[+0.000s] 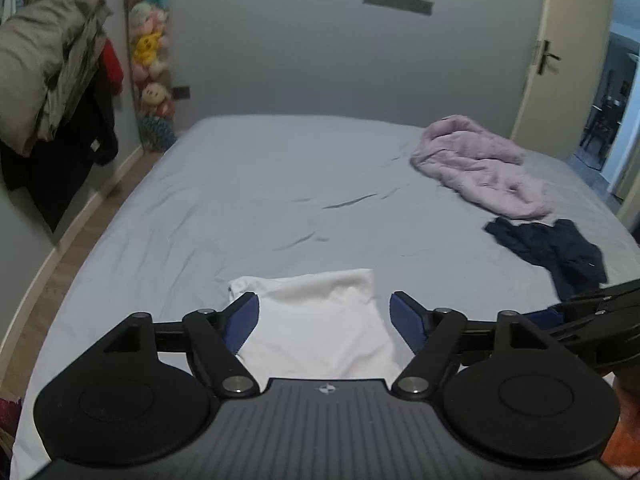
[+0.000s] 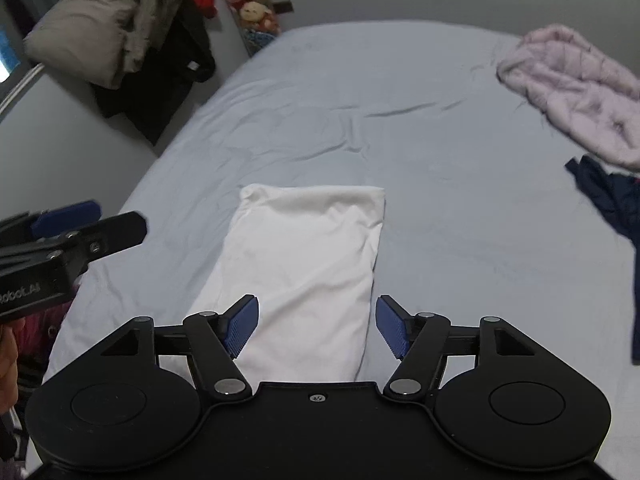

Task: Fold clothes

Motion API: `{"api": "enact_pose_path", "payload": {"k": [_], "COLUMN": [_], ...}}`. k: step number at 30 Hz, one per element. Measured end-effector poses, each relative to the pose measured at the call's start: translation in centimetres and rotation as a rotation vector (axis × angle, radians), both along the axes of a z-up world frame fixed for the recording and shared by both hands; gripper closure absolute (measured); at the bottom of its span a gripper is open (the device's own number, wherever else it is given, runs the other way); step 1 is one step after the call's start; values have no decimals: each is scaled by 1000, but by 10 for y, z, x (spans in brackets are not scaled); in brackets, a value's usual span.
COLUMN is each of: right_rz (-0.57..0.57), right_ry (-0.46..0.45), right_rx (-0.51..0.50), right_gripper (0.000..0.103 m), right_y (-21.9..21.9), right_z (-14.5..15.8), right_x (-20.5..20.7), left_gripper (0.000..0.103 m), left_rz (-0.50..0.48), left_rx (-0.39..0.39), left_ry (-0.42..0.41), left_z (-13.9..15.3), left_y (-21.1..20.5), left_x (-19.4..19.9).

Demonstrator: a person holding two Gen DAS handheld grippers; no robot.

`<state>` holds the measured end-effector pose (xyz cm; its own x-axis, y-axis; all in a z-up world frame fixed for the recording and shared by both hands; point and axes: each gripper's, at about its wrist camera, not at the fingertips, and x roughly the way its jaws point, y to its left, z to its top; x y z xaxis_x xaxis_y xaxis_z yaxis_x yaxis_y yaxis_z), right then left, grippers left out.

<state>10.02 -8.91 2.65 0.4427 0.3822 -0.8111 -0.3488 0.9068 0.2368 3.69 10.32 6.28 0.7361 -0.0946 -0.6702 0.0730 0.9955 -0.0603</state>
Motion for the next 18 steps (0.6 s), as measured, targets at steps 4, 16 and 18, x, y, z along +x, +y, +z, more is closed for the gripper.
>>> {"api": "enact_pose_path", "payload": {"k": [4, 16, 18], "right_rz": [-8, -52, -56], "right_ry": [-53, -119, -126], "right_rx": [9, 93, 86], "right_gripper": [36, 36, 36], "right_y": [-10, -31, -30], "right_z": [11, 5, 2], "right_x": [-40, -118, -124], "left_gripper": [30, 30, 30], "left_rz": [-25, 99, 107], "left_rx": [22, 69, 68], "left_ry": [-5, -21, -6], "left_z": [0, -21, -26], "left_y": [-13, -23, -25], "left_x": [-32, -85, -87]}}
